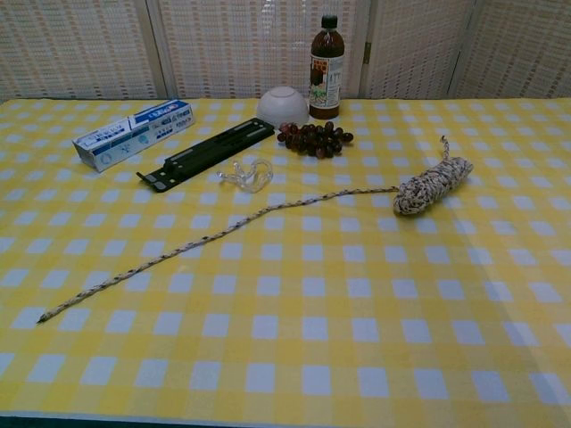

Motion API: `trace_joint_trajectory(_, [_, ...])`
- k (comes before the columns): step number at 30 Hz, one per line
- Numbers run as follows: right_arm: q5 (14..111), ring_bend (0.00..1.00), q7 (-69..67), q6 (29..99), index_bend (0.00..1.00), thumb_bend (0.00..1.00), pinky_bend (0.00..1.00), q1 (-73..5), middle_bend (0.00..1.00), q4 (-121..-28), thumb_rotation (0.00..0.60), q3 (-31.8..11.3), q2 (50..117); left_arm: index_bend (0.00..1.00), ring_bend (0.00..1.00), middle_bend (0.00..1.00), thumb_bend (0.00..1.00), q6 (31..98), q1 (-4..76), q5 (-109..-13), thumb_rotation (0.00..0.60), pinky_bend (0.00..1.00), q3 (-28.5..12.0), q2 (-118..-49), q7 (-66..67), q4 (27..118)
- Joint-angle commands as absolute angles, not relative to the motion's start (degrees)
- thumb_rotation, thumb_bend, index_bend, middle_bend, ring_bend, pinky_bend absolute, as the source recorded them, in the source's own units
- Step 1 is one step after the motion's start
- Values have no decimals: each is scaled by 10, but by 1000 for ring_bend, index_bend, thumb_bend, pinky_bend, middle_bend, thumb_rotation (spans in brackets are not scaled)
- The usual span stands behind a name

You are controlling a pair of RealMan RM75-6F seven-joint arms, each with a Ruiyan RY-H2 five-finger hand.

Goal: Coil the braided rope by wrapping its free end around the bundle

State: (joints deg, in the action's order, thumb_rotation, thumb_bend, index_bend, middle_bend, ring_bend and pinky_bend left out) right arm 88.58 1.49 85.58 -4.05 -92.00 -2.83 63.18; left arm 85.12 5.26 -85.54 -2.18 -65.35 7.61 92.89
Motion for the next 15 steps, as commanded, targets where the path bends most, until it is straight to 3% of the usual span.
trace_joint_trajectory(1, [886, 27, 15, 856, 0, 356, 0, -42, 0, -919, 600, -29, 632, 102, 18, 16, 135, 853, 53, -855, 600, 0, -23, -659, 77, 925])
trace_joint_trajectory(15, [879, 70, 21, 798, 0, 356, 0, -78, 38, -924, 600, -36, 622, 120, 23, 24, 135, 857, 52, -856, 600, 0, -24, -661, 73, 922])
